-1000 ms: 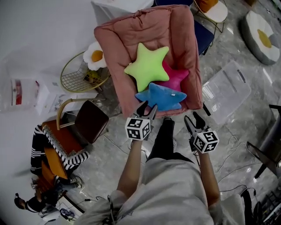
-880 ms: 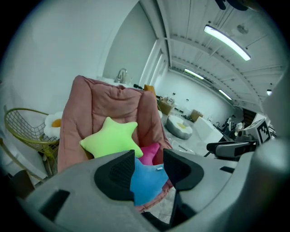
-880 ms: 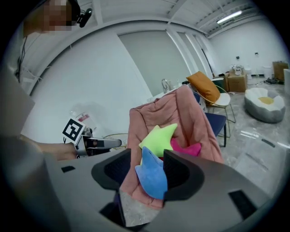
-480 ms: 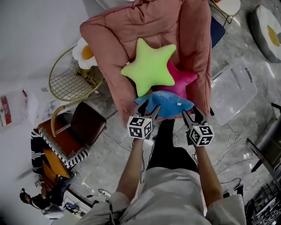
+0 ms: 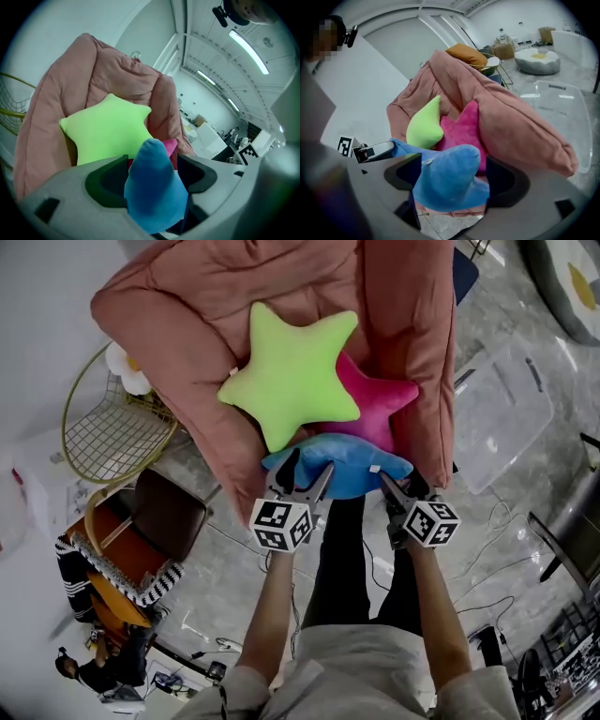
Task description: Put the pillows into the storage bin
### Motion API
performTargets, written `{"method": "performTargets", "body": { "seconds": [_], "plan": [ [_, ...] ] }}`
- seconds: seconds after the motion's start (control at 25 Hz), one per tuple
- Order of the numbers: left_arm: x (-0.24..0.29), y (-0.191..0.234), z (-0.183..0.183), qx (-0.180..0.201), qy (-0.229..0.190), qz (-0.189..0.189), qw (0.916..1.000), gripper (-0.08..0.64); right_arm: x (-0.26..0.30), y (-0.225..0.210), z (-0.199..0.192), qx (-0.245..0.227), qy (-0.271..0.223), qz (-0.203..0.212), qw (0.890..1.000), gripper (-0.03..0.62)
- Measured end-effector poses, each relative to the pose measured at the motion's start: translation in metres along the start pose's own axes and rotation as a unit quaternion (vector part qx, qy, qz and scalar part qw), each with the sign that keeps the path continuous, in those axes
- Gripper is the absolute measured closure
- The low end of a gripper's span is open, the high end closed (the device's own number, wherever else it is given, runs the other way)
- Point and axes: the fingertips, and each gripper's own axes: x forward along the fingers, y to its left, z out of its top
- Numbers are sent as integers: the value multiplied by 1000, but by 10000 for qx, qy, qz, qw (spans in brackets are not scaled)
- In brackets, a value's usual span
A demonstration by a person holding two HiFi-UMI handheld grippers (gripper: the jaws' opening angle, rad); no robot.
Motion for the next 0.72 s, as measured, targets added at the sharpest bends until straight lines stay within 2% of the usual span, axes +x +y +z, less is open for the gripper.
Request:
{"method": "performTargets", "body": {
  "seconds": [0.08, 0.16, 0.2, 0.28, 0.4, 0.48, 0.6, 0.72],
  "plan": [
    [1, -16, 2, 110, 94, -139, 9998, 261, -5, 3, 3, 117, 13, 45, 9999, 156],
    [4, -38, -2, 370, 189, -152, 9990, 259, -17, 2, 7, 467, -75, 264, 9985, 135],
    [6, -42, -6, 470, 196, -125, 9986, 255, -15, 2, 4, 662, -104, 426, 9968, 130],
    [10, -26, -12, 372, 64, -58, 9993, 253, 10, 10, -10, 751, 24, 684, 9948, 134],
    [12, 14, -18, 63, -282, 149, 9995, 255, 50, 24, -27, 544, 141, 870, 9946, 199],
    [16, 24, -21, -28, -493, 234, 9985, 266, 59, 24, -28, 564, 65, 1016, 9932, 226],
    [12, 23, -20, -6, -523, 296, 9982, 293, 54, 29, -26, 538, 40, 1155, 9918, 282],
    [2, 23, -10, 84, -494, 440, 9978, 304, 51, 43, -18, 420, 11, 1319, 9904, 310]
  ]
}}
